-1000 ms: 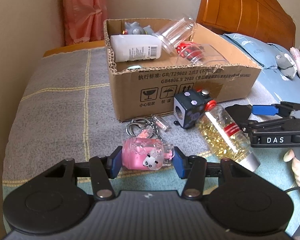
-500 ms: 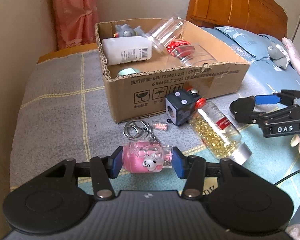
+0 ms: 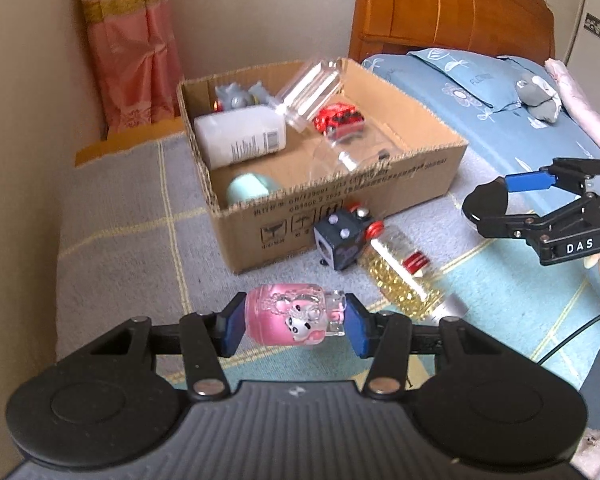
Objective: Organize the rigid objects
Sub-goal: 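Lower the pink bottle and black case into the box and open both tools, then move both tools to the capsule bottle and black-and-red toy robot, then grasp the capsule bottle with the right tool while the left tool grasps the toy robot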
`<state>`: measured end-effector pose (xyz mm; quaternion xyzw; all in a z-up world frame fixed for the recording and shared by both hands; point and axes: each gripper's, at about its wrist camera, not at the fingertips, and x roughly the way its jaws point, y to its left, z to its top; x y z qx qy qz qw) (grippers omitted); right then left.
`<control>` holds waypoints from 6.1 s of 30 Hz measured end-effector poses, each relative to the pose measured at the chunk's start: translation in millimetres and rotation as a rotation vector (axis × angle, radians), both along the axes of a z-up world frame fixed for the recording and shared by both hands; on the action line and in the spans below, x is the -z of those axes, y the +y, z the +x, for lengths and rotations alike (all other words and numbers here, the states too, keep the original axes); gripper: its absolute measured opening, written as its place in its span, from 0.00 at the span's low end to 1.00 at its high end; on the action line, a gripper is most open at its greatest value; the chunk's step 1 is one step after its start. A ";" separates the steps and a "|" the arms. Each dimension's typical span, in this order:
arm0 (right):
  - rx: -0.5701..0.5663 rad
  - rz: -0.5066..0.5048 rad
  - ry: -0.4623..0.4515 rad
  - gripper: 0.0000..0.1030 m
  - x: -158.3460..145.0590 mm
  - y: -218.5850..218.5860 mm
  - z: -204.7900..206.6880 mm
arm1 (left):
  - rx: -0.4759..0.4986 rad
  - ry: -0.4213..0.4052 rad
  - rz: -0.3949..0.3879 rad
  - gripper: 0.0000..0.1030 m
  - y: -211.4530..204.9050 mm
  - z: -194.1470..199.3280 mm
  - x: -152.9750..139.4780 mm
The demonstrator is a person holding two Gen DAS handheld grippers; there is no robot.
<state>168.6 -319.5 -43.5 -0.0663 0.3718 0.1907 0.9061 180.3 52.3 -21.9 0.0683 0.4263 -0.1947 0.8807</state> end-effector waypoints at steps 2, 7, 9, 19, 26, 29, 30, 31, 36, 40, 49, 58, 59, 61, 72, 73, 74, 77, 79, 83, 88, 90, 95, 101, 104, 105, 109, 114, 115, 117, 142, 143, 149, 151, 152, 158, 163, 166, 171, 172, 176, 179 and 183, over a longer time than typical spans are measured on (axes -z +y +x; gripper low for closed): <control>-0.012 0.007 -0.004 0.88 -6.7 -2.1 0.6 | 0.009 -0.007 0.006 0.48 -0.6 0.3 -8.8; -0.039 0.018 -0.025 0.88 -23.9 -4.2 2.0 | 0.034 -0.013 0.000 0.48 -2.5 1.6 -29.9; -0.050 0.019 -0.039 0.88 -31.1 -3.8 3.0 | 0.047 -0.023 -0.008 0.48 -3.8 1.3 -41.3; -0.114 -0.005 -0.129 0.88 -67.3 12.5 27.6 | 0.092 -0.130 -0.039 0.48 -15.4 15.5 -99.9; -0.093 -0.025 -0.122 0.89 -65.3 24.0 66.3 | 0.074 -0.166 -0.019 0.48 -24.1 52.6 -107.4; -0.092 -0.028 -0.098 0.91 -58.7 27.0 78.3 | 0.063 -0.155 -0.012 0.48 -26.9 68.9 -102.2; -0.093 -0.028 -0.092 0.93 -57.1 27.2 79.6 | 0.059 -0.150 -0.010 0.48 -27.9 75.3 -99.5; -0.086 -0.026 -0.097 1.00 -55.9 26.8 79.7 | 0.056 -0.146 -0.012 0.48 -27.2 79.9 -98.2; -0.087 -0.011 -0.089 1.00 -53.2 21.5 74.5 | 0.049 -0.117 -0.010 0.48 -29.9 97.8 -85.4; -0.077 -0.016 -0.087 1.00 -52.0 16.0 69.3 | 0.048 -0.089 -0.008 0.48 -33.7 110.9 -72.6; -0.072 -0.015 -0.094 1.00 -56.3 9.4 61.1 | 0.030 -0.034 0.005 0.48 -37.0 127.1 -48.6; -0.092 -0.008 -0.077 1.00 -54.5 15.6 50.4 | -0.053 -0.021 -0.056 0.94 -24.3 115.3 -42.7; -0.097 -0.007 -0.074 1.00 -53.2 17.4 47.9 | -0.056 -0.021 -0.053 0.94 -23.2 112.0 -42.9; -0.102 -0.002 -0.070 1.00 -50.9 20.8 42.8 | -0.071 -0.026 -0.046 0.94 -20.1 103.7 -42.3; -0.084 0.023 -0.037 1.00 -26.7 44.4 2.3 | -0.128 -0.090 0.031 0.97 -8.1 46.3 -35.2; -0.080 0.024 -0.035 1.00 -23.6 47.0 -2.2 | -0.132 -0.094 0.041 0.97 -7.6 41.3 -34.5; -0.075 0.026 -0.034 1.00 -21.4 49.0 -5.3 | -0.139 -0.099 0.050 0.97 -7.2 36.0 -33.8; -0.056 0.032 -0.035 1.00 -13.7 56.1 -15.1 | -0.153 -0.113 0.056 0.98 -5.1 20.3 -30.7; -0.045 0.044 -0.030 1.00 -8.8 60.1 -20.2 | -0.159 -0.119 0.046 0.99 -3.5 9.0 -26.6; -0.021 0.055 -0.008 1.00 4.5 68.3 -32.2 | -0.168 -0.104 0.039 0.99 -4.9 -10.5 -12.2; 0.022 0.064 0.040 1.00 26.2 75.6 -37.1 | -0.189 -0.139 0.079 0.99 -12.5 -27.8 1.3; 0.030 0.068 0.057 1.00 30.8 75.7 -36.8 | -0.197 -0.170 0.089 0.99 -15.9 -33.6 3.6; 0.100 0.068 0.101 1.00 47.3 64.2 -37.0 | -0.213 -0.187 0.051 0.99 -18.4 -38.8 7.0; 0.148 0.073 0.106 1.00 51.0 39.0 -37.4 | -0.203 -0.197 0.039 0.99 -23.4 -47.4 12.5; 0.186 0.050 0.107 1.00 54.1 28.9 -34.1 | -0.190 -0.211 0.052 0.99 -25.4 -49.6 12.1; 0.199 0.029 0.099 1.00 55.2 26.5 -33.6 | -0.189 -0.215 0.051 0.99 -25.2 -50.0 11.8; 0.231 -0.069 0.066 1.00 61.8 21.5 -30.0 | -0.188 -0.221 0.030 0.99 -21.0 -50.2 10.0; 0.207 -0.045 0.008 1.00 67.2 14.9 -32.5 | -0.201 -0.211 -0.008 0.99 -12.7 -49.5 11.7; 0.211 -0.045 0.011 1.00 66.9 15.3 -33.0 | -0.205 -0.209 -0.013 0.99 -10.7 -49.8 12.1; 0.205 -0.051 0.037 1.00 64.6 19.3 -34.1 | -0.212 -0.208 -0.020 0.99 -6.6 -49.8 13.0; 0.077 -0.038 0.034 1.00 54.9 27.5 -45.3 | -0.226 -0.201 -0.049 0.99 19.2 -54.6 18.9; 0.047 -0.047 0.024 1.00 54.9 30.4 -49.1 | -0.225 -0.201 -0.051 0.99 19.7 -54.9 19.0; -0.075 -0.110 -0.033 1.00 54.8 46.1 -44.3 | -0.205 -0.196 -0.050 0.99 17.4 -57.0 19.1; -0.129 -0.158 -0.067 1.00 54.7 50.9 -38.0 | -0.197 -0.194 -0.047 0.99 16.8 -58.2 19.1; -0.162 -0.186 -0.078 1.00 54.7 53.2 -34.2 | -0.195 -0.191 -0.045 0.99 16.8 -58.7 19.3; -0.309 -0.266 -0.099 1.00 51.0 61.6 -13.3 | -0.193 -0.173 -0.047 0.99 16.4 -56.4 22.0; -0.346 -0.273 -0.088 1.00 53.1 71.9 2.2 | -0.177 -0.162 -0.026 0.99 11.9 -51.7 23.3; -0.321 -0.241 -0.067 1.00 55.3 72.7 8.3 | -0.164 -0.153 -0.022 0.99 8.2 -47.8 24.1; -0.263 -0.196 -0.043 0.97 55.6 67.8 6.3 | -0.140 -0.130 -0.028 0.99 -1.6 -38.2 25.9; -0.249 -0.198 -0.045 0.97 55.8 66.4 4.9 | -0.134 -0.127 -0.031 0.99 -4.7 -35.5 26.0; -0.201 -0.197 -0.054 0.97 57.2 57.4 0.9 | -0.121 -0.107 -0.038 0.99 -17.1 -24.6 27.8; -0.166 -0.186 -0.059 0.97 58.2 48.1 -0.3 | -0.120 -0.098 -0.033 0.99 -27.7 -13.2 29.5; -0.134 -0.157 -0.052 0.97 58.9 38.8 -2.9 | -0.129 -0.091 -0.032 0.99 -41.6 5.3 31.9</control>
